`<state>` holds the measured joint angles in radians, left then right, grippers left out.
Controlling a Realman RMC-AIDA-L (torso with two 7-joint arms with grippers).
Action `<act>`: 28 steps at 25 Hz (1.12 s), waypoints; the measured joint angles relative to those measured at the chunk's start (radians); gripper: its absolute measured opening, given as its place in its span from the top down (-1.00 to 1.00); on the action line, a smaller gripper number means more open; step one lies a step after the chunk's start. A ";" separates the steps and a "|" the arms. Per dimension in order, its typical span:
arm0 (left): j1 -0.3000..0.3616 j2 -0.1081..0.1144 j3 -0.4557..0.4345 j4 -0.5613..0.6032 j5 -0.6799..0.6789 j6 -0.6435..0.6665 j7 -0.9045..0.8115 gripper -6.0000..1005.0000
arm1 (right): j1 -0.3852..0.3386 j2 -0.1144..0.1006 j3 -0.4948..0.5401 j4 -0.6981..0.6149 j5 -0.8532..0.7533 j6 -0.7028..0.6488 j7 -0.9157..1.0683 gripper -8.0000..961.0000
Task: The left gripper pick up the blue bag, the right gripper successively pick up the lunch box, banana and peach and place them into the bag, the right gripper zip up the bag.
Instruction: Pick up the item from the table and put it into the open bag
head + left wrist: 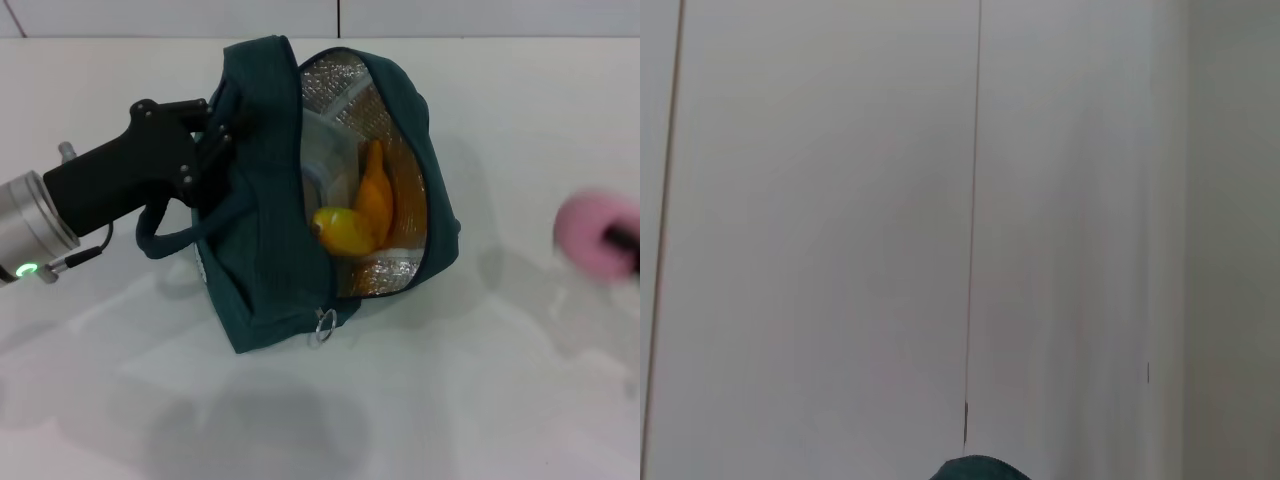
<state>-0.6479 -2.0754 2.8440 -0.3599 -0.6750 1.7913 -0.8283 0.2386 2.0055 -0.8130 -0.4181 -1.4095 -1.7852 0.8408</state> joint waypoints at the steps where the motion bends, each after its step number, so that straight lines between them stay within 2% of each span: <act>1: -0.001 0.000 0.000 0.000 0.000 0.001 0.000 0.85 | 0.011 0.001 0.008 0.014 0.051 -0.045 0.000 0.64; 4: -0.004 0.000 0.000 0.001 0.000 0.002 0.000 0.85 | 0.072 0.004 -0.009 0.030 0.146 -0.132 0.045 0.69; 8: -0.005 -0.001 0.000 0.001 0.001 0.029 -0.001 0.85 | 0.200 0.004 -0.050 0.010 0.147 -0.120 0.210 0.74; 11: -0.005 0.005 0.000 0.001 0.003 0.058 -0.019 0.85 | 0.271 0.001 -0.119 -0.060 0.144 -0.036 0.307 0.76; 16: -0.007 0.010 0.000 0.000 0.003 0.064 -0.039 0.85 | 0.307 0.003 -0.300 -0.278 0.117 0.220 0.462 0.80; 19: -0.007 0.005 0.000 -0.006 0.003 0.061 -0.037 0.85 | 0.349 -0.002 -0.369 -0.310 0.076 0.285 0.517 0.82; 23: -0.007 0.006 0.000 -0.007 0.002 0.058 -0.035 0.85 | 0.394 0.001 -0.373 -0.313 -0.003 0.301 0.566 0.55; 28: -0.007 0.009 0.000 -0.007 -0.003 0.051 -0.030 0.85 | 0.411 0.006 -0.378 -0.319 -0.033 0.307 0.584 0.30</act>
<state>-0.6553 -2.0663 2.8440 -0.3667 -0.6784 1.8424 -0.8586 0.6500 2.0117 -1.1906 -0.7375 -1.4426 -1.4787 1.4248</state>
